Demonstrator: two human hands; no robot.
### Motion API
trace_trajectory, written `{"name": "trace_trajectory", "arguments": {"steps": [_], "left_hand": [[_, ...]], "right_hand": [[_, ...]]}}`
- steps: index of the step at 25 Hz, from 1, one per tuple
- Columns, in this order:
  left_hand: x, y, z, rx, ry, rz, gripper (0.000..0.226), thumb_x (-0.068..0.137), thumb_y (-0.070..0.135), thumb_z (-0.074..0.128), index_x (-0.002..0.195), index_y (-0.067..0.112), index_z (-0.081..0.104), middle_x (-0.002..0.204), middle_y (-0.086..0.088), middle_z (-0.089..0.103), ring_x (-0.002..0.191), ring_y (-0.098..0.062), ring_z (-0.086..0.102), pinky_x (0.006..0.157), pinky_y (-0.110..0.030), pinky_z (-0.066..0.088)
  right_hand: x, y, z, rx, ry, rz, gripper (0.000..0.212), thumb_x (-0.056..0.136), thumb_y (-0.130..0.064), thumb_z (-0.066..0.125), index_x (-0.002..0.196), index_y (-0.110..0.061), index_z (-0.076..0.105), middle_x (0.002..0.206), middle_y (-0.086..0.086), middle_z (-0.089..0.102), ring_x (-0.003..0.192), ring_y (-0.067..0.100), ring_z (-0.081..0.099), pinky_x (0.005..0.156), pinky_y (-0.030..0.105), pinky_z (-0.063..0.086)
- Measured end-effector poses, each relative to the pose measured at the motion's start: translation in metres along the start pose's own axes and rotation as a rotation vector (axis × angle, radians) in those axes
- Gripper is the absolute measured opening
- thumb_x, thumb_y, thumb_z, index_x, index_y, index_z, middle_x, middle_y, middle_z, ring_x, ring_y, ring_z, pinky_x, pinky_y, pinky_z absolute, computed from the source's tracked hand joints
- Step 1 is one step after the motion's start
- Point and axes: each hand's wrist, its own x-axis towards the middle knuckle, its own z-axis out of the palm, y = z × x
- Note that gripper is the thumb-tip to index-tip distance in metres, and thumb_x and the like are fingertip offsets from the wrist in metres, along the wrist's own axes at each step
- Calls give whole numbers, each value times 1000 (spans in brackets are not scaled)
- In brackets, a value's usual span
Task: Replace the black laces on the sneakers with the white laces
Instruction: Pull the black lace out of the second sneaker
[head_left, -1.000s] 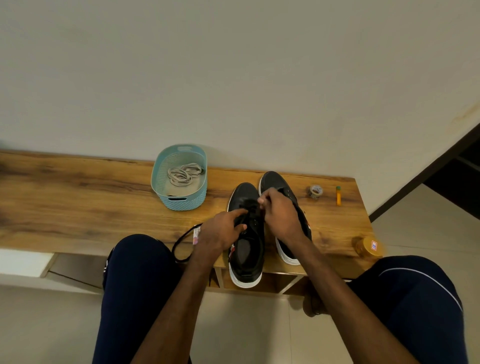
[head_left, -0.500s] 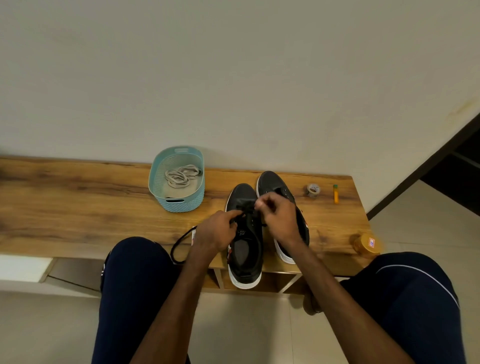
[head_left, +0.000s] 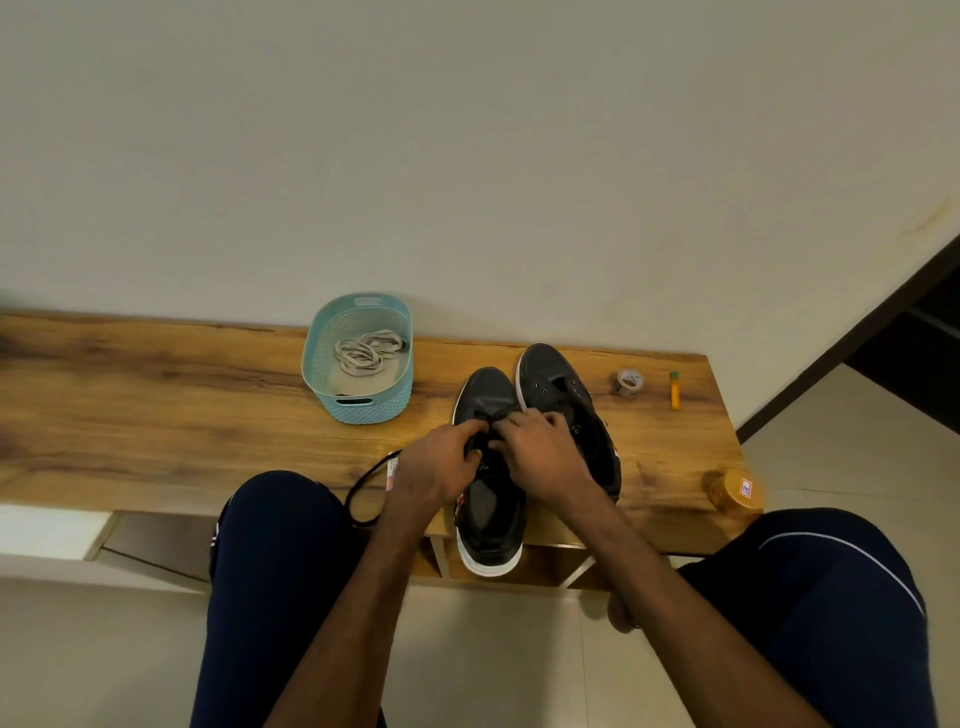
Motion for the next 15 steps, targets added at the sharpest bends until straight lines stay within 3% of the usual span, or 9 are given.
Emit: {"name": "trace_trajectory", "arguments": {"steps": [4,6,8,10,13,15], "left_hand": [[-1,-3,-2,-25,5,-5,42,98,31,53,139,40,47,132,4,61,114,-17,59,79,-30,47],[-1,-3,-3,-17,4,-16,42,98,32,53,138,42,47,132,4,61,114,-17,59,80,-30,47],[-1,-4,-3,-17,1,-23,40,98,32,53,136,42,48,132,4,61,113,-17,59,79,-30,46],[-1,-2,-3,-14,-2,-21,40,98,32,52,136,43,48,131,4,61,112,-17,59,78,-30,46],[-2,3,-1,57,24,-13,38,98,31,52,134,40,49,126,4,63,108,-18,61,74,-29,43],[-3,5,-2,133,45,-18,33,95,27,53,127,37,50,116,3,66,99,-19,62,72,-29,43]], "right_hand": [[-1,4,-3,-72,35,116,18,98,-20,53,116,-21,58,121,-1,59,118,20,47,104,43,32],[-3,15,-16,188,181,232,13,96,-11,54,102,-22,59,108,-3,60,106,18,51,97,39,41],[-5,33,-40,562,433,426,12,99,-9,51,98,-17,60,95,-4,60,95,16,57,82,27,46],[-6,51,-59,672,541,512,13,102,-15,52,102,-12,64,91,-5,62,91,16,59,73,21,41],[-3,51,-69,628,316,458,12,99,-21,57,98,-15,68,86,-10,65,81,3,58,72,17,41],[0,44,-61,711,192,431,13,98,-21,61,100,-12,70,87,-3,69,76,2,60,74,19,47]]}}
